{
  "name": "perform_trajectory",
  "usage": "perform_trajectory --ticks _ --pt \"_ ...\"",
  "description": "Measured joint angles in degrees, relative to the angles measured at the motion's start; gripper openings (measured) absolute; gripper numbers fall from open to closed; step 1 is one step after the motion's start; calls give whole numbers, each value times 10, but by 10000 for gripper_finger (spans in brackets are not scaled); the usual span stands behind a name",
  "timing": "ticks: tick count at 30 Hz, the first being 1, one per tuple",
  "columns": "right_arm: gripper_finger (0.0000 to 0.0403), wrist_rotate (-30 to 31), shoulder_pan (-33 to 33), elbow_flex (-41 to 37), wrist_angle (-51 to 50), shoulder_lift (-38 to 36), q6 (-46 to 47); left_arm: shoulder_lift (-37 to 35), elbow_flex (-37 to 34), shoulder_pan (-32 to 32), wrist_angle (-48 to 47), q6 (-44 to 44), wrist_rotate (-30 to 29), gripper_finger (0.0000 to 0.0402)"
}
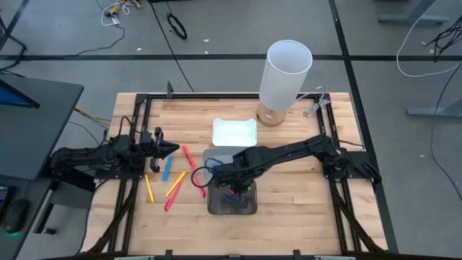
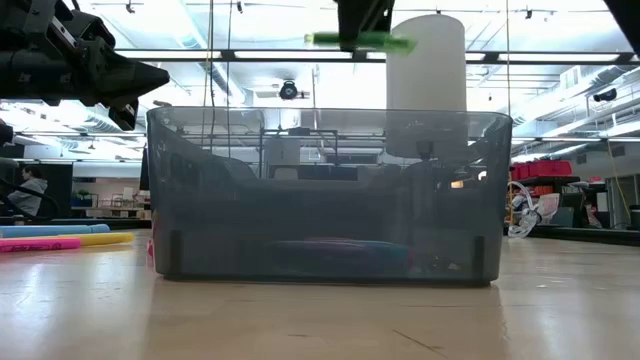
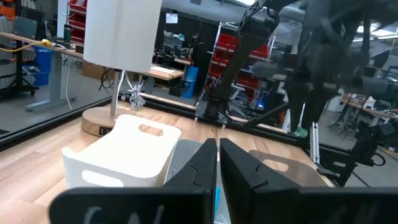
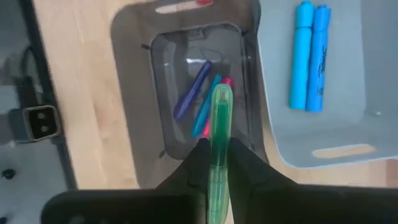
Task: Pick & Place Markers
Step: Put the green pen into the black transparent bin
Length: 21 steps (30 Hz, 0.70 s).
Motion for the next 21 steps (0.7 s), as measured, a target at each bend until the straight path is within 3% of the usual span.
perform_trajectory --ticks 21 --pt "25 -4 9 0 42 74 -15 0 0 0 0 0 0 23"
